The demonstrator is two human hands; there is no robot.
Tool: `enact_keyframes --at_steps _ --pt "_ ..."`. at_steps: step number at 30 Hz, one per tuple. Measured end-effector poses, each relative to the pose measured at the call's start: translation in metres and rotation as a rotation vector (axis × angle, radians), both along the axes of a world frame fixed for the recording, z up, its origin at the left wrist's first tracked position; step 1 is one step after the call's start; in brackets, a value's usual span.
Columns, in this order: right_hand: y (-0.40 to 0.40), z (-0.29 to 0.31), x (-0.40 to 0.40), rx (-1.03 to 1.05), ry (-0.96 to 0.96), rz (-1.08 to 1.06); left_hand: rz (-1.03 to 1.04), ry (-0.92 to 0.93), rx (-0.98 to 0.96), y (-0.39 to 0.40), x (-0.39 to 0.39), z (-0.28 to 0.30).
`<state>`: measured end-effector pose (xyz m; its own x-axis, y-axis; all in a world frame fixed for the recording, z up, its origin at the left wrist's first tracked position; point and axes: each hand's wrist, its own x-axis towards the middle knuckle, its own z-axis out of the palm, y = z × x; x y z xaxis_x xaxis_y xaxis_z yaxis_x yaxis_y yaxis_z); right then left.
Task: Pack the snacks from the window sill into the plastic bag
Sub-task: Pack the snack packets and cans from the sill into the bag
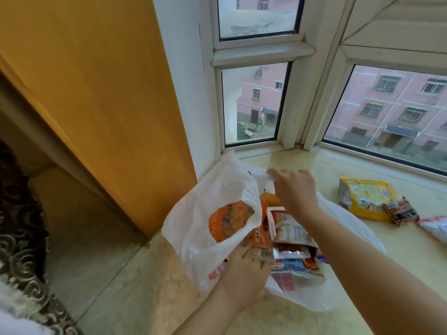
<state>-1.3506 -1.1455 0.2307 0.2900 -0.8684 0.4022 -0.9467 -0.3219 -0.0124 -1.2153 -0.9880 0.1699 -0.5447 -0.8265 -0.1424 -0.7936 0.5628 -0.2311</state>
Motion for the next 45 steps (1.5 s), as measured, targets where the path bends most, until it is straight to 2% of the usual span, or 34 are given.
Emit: enact_keyframes --at_steps 2,5,9,15,18,23,26,28,29,30,33,34,36,38,39,40,42,43,45 --pt "-0.001 0.003 -0.004 -0.038 -0.009 0.028 -0.069 -0.04 -0.013 0.0 -0.002 -0.004" --pt "-0.004 0.011 -0.01 -0.075 -0.066 0.024 -0.074 0.057 -0.042 -0.007 0.003 0.01" --pt "-0.007 0.041 -0.009 -0.07 -0.198 0.004 -0.056 0.222 -0.16 -0.017 0.006 0.056" --pt "-0.019 0.111 -0.001 -0.11 -0.208 0.046 -0.094 0.408 -0.394 -0.031 0.002 0.135" --pt "-0.025 0.155 0.005 -0.233 -0.317 0.059 -0.135 0.478 -0.489 -0.037 0.005 0.175" --pt "-0.016 0.171 0.016 -0.367 -0.257 0.142 -0.228 0.616 -0.537 -0.028 0.011 0.199" --pt "-0.004 0.149 0.008 -0.253 -0.269 0.134 -0.209 0.563 -0.387 -0.023 0.004 0.194" --pt "0.007 0.133 -0.002 -0.224 -0.237 0.158 -0.085 0.451 -0.117 -0.021 0.0 0.186" --pt "0.012 0.124 -0.008 -0.218 -0.186 0.162 -0.003 0.44 0.022 -0.02 -0.001 0.181" --pt "0.018 0.116 -0.015 -0.214 -0.128 0.161 0.059 0.461 0.079 -0.019 0.0 0.176" --pt "0.04 0.099 -0.037 -0.277 0.02 0.2 0.213 0.513 -0.046 -0.019 0.006 0.162" --pt "0.049 0.094 -0.043 -0.346 0.095 0.263 0.262 0.456 -0.093 -0.022 0.009 0.156" --pt "0.067 0.081 -0.055 -0.467 0.373 0.541 0.317 0.239 -0.122 -0.029 0.014 0.148" --pt "0.08 0.065 -0.061 -0.457 0.707 0.827 0.293 -0.013 -0.133 -0.035 0.018 0.137" --pt "0.085 0.058 -0.061 -0.405 0.861 0.853 0.266 -0.129 -0.148 -0.038 0.02 0.131" --pt "0.09 0.055 -0.058 -0.319 0.996 0.792 0.229 -0.228 -0.172 -0.04 0.022 0.124" --pt "0.088 0.048 -0.056 -0.154 1.216 0.524 0.176 -0.37 -0.201 -0.042 0.025 0.116" --pt "0.084 0.044 -0.059 -0.096 1.294 0.383 0.181 -0.427 -0.206 -0.042 0.028 0.113" --pt "0.073 0.043 -0.074 -0.053 1.33 0.156 0.247 -0.509 -0.215 -0.045 0.038 0.113"
